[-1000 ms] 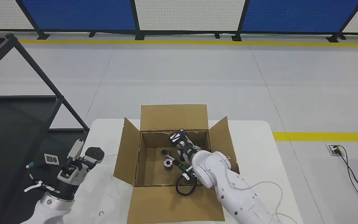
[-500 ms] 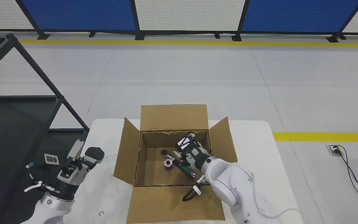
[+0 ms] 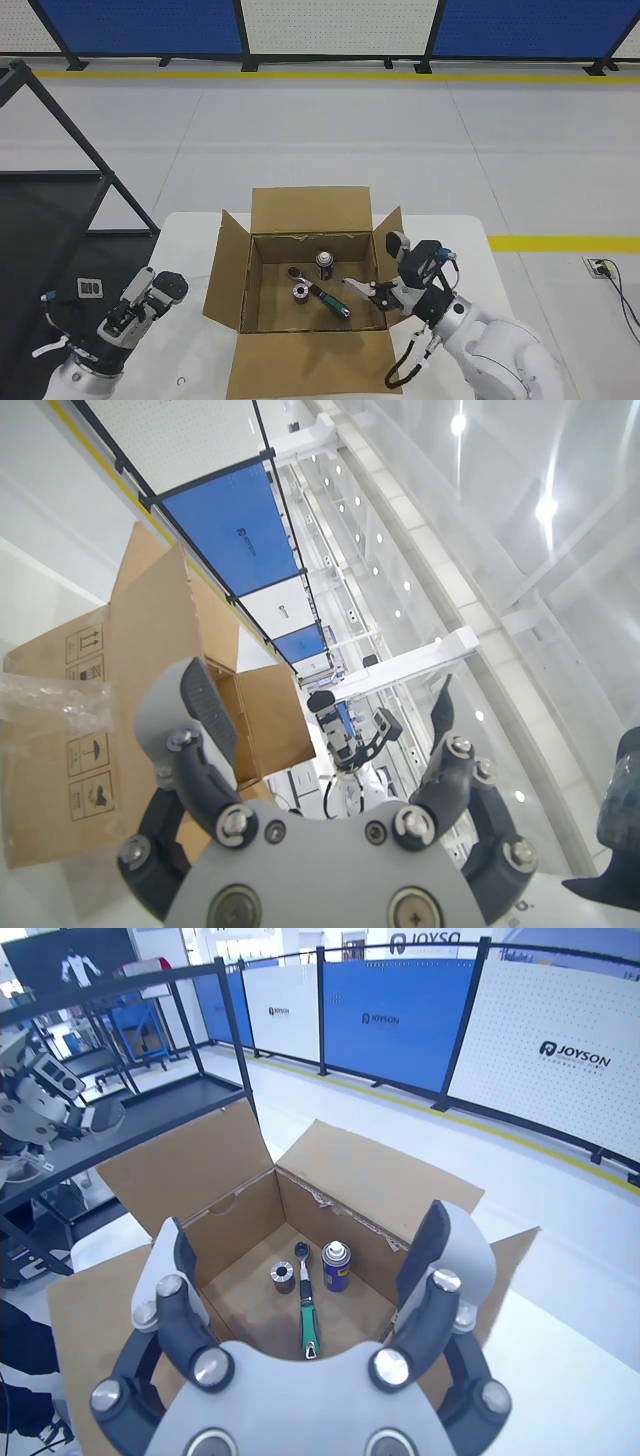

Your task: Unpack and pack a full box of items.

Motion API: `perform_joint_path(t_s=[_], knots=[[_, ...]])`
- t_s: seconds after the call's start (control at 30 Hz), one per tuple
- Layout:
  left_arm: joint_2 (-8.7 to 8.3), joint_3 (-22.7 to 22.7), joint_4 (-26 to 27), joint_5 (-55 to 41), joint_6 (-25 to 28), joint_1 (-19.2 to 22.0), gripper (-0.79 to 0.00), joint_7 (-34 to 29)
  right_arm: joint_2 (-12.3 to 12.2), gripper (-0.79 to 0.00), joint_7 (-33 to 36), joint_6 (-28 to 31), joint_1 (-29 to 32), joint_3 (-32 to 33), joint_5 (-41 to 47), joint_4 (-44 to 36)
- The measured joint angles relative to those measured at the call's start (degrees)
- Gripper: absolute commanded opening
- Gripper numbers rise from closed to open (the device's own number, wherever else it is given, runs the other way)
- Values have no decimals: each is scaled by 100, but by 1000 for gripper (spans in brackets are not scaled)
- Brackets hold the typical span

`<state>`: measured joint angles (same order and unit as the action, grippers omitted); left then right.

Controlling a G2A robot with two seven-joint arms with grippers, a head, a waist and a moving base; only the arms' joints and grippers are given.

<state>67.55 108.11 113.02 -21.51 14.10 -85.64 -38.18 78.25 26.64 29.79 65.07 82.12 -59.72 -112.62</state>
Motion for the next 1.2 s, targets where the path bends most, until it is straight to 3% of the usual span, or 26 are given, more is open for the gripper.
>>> perform_joint_path(t_s=[0.27,0.4,0.57,0.73,0.93,1.07,1.2], knots=[[-91,276,87,73,337,-328,0,-1080,-118,0,-39,120,534,806,803,-169],[-127,386,76,17,416,-376,0,-1312,-183,0,487,68,511,1059,1321,117],[-118,427,27,290,312,-341,0,-597,-186,0,522,29,499,1068,1336,131],[-79,189,99,738,233,-313,0,368,-186,0,524,31,500,1068,1336,131],[-75,65,145,973,323,-378,0,601,-211,0,626,-47,467,1019,1580,202],[-77,57,135,960,348,-419,0,669,-262,0,1234,-310,230,1057,2150,354],[-76,14,156,924,394,-445,0,733,-305,0,1920,-929,-104,1036,2576,565]])
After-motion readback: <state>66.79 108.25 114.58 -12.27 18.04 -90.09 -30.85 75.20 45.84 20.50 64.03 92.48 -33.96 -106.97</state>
